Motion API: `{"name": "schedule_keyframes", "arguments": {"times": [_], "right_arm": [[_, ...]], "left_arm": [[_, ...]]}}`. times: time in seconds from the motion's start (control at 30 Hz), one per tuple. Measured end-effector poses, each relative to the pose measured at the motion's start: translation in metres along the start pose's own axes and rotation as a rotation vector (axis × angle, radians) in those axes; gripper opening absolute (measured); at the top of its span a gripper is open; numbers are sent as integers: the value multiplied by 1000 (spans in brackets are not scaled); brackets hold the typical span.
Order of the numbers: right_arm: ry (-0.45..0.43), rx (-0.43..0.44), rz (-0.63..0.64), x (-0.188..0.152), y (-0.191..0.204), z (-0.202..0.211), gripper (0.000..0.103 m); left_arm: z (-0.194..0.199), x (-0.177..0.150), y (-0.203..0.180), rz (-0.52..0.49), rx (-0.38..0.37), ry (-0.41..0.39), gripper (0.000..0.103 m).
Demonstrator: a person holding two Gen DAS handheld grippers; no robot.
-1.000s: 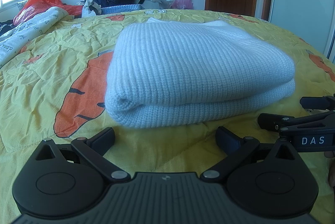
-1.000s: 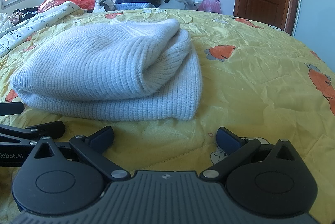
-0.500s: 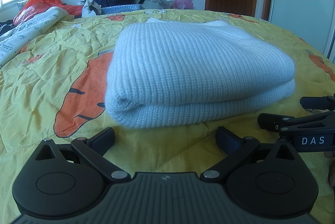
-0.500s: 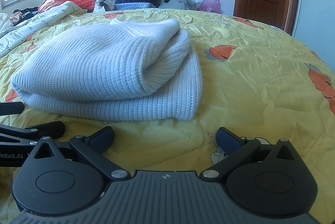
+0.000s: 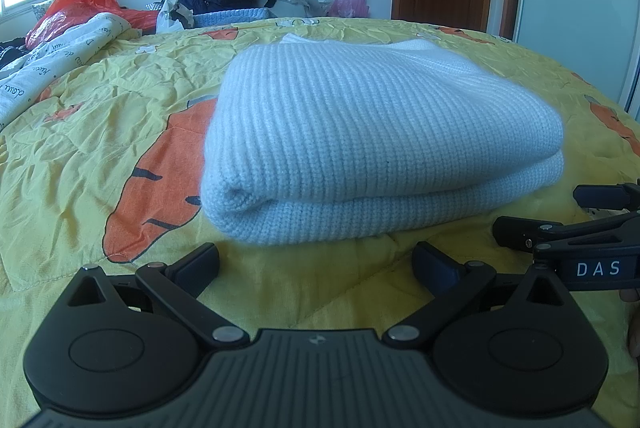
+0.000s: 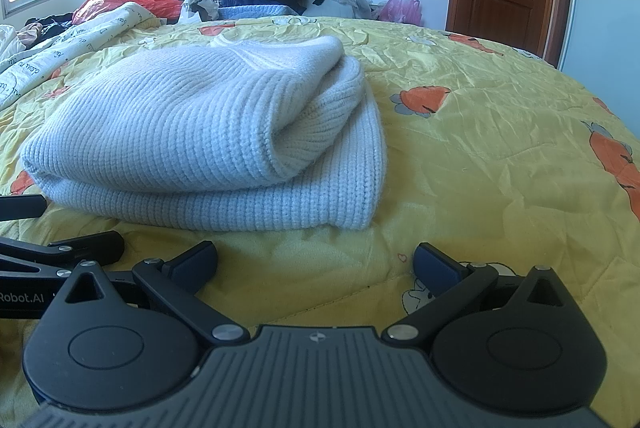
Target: Fold small clothes
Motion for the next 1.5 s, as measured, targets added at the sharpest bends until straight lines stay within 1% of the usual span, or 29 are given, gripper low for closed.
{"name": "schedule_keyframes", "arguments": {"times": [0.2,0.3,0.57,0.67,0.73,0.77,0.83,0.87,0.93,1.0,1.1,1.2,1.27,1.33,1.43,1.5], "right_arm": [[0,0,0,0,0,0,103],[1,0,-1,0,0,0,103],[1,-1,0,0,1,1,103],[9,6,9,-1,0,3,103],[43,5,25,-1,0,7,103],[61,0,15,-1,0,11,103],[64,20,-18,-8,-2,22,103],[64,42,-24,-11,-2,28,103],[66,70,-19,-18,-1,38,102],[69,64,-6,-23,0,45,103],[77,57,8,-27,2,50,103],[77,77,1,-27,3,52,103],[79,87,-8,-26,3,53,103],[77,94,-6,-25,4,53,103],[80,85,9,-25,5,52,103],[84,87,10,-25,6,51,103]], "left_arm": [[0,1,0,5,-4,1,103],[1,2,4,35,18,0,103],[2,3,3,35,31,20,103],[5,4,6,58,35,49,103],[12,2,8,86,18,69,103],[14,0,8,89,18,80,103],[20,-3,7,87,36,102,103],[23,-5,7,89,31,106,103],[28,-10,9,122,-13,116,103],[32,-13,11,156,-44,127,103],[38,-14,12,165,-76,136,103],[40,-12,16,197,-83,147,103],[41,-10,19,212,-109,142,103],[41,-10,23,226,-113,146,103],[42,-10,25,215,-101,144,103],[49,-10,25,214,-73,109,103]]}}
Point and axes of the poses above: each gripper's, at about its wrist camera, not at the fingertips, and z roughly against the way its jaws point, y to its left, x to its top, the point moved 4 cm from there along -z, roughly the way its jaws point, and after that the axes turned 10 degrees about y, right-handed, at the moved point
